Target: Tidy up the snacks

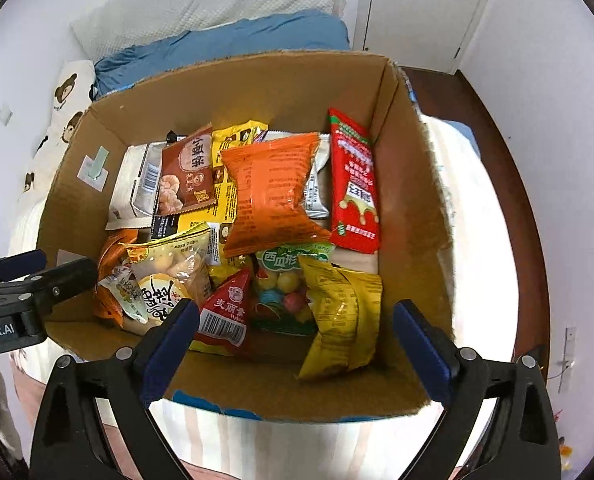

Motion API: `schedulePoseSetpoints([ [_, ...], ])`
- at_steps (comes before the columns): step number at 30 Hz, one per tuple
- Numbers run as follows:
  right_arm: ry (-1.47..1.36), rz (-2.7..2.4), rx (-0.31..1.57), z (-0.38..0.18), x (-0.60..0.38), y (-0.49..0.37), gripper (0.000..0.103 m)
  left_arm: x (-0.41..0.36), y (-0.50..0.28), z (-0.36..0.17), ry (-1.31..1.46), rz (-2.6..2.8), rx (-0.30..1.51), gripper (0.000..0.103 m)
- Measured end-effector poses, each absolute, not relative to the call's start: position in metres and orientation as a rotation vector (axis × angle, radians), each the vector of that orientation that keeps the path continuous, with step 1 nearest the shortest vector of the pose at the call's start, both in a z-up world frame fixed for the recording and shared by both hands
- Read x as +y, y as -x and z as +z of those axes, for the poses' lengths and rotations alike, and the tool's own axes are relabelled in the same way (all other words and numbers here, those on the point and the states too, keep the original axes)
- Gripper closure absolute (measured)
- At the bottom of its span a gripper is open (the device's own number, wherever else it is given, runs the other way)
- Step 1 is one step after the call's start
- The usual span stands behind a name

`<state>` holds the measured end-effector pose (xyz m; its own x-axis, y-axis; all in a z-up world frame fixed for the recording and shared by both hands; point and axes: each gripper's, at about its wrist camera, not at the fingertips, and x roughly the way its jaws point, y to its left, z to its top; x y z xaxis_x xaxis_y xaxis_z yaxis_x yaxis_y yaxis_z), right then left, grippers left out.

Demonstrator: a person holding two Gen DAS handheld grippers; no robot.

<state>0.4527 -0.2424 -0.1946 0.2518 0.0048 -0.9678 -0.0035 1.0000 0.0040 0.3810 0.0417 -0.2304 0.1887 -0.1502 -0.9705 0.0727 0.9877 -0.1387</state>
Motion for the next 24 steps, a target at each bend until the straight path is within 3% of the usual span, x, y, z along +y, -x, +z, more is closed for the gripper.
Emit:
schedulePoseSetpoints([
  [13, -0.047, 0.007, 1.201, -0.153, -0.252, -0.415, 0.003, 0.039, -0.347, -0.199, 0.053, -0.127, 1.229, 0.008],
  [24, -0.06, 0.026, 1.002, -0.077, -0.25, -0.325, 0.003, 0.048, -0.251, -0.137, 0.066, -0.114, 0.991, 0.008],
])
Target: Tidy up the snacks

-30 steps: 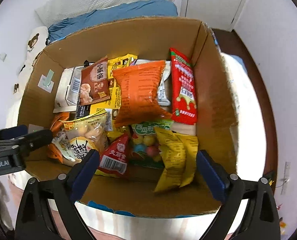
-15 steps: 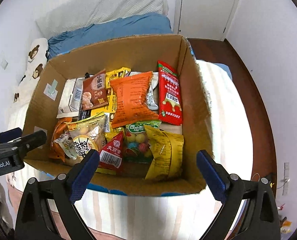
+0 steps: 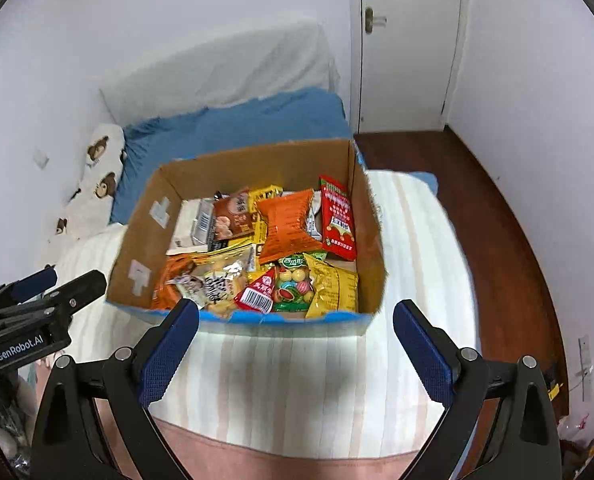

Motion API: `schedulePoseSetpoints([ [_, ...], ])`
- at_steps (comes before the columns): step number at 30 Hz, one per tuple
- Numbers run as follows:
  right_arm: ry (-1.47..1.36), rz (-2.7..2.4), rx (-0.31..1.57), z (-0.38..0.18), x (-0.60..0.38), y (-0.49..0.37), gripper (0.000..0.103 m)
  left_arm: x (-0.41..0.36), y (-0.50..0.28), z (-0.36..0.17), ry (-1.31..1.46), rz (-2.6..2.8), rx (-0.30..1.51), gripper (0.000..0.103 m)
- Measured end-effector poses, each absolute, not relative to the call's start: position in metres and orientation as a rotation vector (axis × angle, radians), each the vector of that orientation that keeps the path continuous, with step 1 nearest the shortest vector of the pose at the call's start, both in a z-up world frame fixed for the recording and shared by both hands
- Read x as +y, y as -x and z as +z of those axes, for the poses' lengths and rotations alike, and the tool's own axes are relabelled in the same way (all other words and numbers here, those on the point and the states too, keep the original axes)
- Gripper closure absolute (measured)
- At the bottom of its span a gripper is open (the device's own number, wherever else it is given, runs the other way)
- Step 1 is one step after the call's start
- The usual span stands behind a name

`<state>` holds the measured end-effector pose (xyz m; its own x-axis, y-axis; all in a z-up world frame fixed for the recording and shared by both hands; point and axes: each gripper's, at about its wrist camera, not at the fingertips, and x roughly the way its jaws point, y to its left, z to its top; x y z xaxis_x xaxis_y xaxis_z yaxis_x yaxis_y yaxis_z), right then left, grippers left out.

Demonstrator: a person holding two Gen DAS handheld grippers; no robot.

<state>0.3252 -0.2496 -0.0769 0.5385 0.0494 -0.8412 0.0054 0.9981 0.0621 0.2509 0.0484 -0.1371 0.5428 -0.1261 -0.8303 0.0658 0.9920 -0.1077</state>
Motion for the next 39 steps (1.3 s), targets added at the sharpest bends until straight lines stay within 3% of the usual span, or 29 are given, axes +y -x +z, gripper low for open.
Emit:
schedulePoseSetpoints([
  [23, -0.024, 0.051, 0.767, 0.03, -0.229, -0.133, 0.001, 0.065, -0.082, -0.071, 0.0, -0.117, 0.791, 0.008],
  [39, -0.003, 0.068, 0.746, 0.043, -0.233, -0.118, 0.0, 0.067, -0.058, -0.059, 0.009, -0.043, 0.732, 0.008],
])
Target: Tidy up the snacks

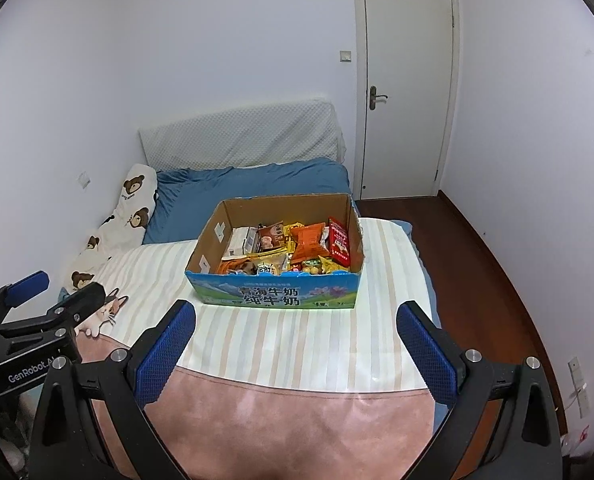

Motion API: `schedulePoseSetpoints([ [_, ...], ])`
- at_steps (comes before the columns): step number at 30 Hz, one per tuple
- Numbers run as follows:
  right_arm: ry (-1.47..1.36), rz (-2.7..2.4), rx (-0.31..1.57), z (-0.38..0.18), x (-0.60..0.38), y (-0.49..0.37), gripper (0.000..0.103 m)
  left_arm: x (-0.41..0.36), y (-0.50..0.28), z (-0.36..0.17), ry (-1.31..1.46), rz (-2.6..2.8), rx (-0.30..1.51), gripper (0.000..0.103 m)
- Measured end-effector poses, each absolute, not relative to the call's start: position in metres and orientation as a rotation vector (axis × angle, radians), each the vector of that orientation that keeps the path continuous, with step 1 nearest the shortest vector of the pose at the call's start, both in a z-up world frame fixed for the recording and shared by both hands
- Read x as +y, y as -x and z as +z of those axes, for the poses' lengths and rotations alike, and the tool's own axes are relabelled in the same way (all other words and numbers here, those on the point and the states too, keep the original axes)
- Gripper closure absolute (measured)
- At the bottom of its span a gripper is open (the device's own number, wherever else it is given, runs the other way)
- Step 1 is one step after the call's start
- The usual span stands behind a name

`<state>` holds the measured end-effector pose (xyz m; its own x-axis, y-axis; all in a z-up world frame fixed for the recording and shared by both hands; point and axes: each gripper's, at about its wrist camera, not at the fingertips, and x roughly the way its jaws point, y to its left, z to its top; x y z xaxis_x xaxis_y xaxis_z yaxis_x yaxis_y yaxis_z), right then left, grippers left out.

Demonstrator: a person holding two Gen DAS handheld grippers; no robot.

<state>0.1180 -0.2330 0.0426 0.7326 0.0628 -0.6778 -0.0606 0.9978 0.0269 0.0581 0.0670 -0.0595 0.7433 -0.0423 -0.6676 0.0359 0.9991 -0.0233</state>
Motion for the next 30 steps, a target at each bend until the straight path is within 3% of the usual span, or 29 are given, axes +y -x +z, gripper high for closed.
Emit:
schedulePoseSetpoints([
  [5, -0.002, 0.054, 0.738, 0.036, -0.239, -0.131, 0.0, 0.063, -0.072, -0.064, 0.011, -0.026, 0.737, 0.007],
  [8, -0.001, 0.036, 0.739, 0.029, -0.243, -0.148, 0.0, 0.059, -0.086, -0.067, 0.005, -0.019, 0.739, 0.0],
  [30, -0.022, -0.047, 0.768, 0.002, -0.261, -0.239, 0.0, 0.032, -0.171, -0.079, 0.011, -0.016, 0.78, 0.0],
])
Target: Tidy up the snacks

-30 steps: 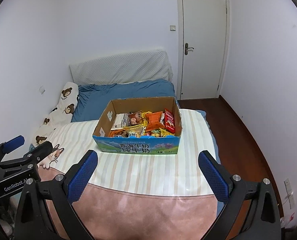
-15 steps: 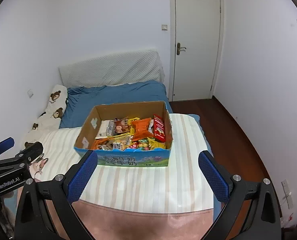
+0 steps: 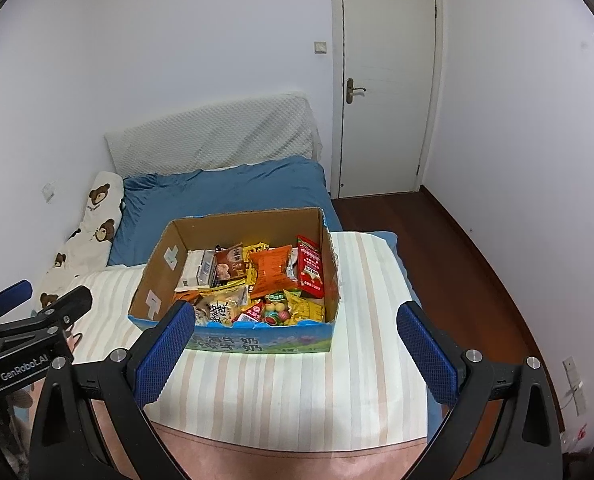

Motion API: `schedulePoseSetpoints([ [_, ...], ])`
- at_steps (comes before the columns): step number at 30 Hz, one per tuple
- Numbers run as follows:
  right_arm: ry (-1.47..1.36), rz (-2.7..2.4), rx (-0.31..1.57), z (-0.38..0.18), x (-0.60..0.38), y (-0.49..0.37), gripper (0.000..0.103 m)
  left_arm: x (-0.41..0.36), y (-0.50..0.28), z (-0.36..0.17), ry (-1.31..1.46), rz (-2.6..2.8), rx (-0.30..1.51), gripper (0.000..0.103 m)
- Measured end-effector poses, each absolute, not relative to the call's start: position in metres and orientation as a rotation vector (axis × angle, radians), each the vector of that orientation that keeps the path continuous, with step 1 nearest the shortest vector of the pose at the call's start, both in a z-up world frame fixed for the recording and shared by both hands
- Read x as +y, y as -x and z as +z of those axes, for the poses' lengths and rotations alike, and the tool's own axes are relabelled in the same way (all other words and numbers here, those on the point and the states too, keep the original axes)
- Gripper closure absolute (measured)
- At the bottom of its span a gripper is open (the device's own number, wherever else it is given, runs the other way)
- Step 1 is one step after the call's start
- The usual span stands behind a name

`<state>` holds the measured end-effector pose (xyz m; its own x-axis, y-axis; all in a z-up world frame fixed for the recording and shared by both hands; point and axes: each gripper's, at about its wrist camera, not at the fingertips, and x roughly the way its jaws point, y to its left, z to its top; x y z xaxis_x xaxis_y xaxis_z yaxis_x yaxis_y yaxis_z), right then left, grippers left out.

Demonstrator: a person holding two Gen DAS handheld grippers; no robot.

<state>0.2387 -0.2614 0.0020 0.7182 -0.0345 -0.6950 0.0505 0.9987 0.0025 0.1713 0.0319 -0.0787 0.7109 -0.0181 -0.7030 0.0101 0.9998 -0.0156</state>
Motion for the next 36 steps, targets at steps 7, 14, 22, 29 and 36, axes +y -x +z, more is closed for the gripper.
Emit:
schedulePoseSetpoints([
  [7, -0.022, -0.057, 0.768, -0.001, -0.261, -0.239, 0.0, 0.032, -0.173, -0.081, 0.014, -0.022, 0.785, 0.0],
  [14, -0.016, -0.059, 0.765, -0.001, -0.259, -0.237, 0.0, 0.033, -0.173, -0.081, 0.012, -0.015, 0.782, 0.0],
  [22, -0.004, -0.065, 0.762, 0.001, -0.257, -0.234, 0.0, 0.033, -0.171, -0.086, 0.011, -0.014, 0.781, 0.0],
  [29, 0.003, -0.07, 0.755, 0.005, -0.256, -0.231, 0.0, 0.03, -0.166, -0.084, 0.006, -0.017, 0.775, 0.0],
  [36, 0.004, -0.075, 0.752, 0.005, -0.257, -0.228, 0.0, 0.027, -0.164, -0.082, 0.008, -0.022, 0.775, 0.0],
])
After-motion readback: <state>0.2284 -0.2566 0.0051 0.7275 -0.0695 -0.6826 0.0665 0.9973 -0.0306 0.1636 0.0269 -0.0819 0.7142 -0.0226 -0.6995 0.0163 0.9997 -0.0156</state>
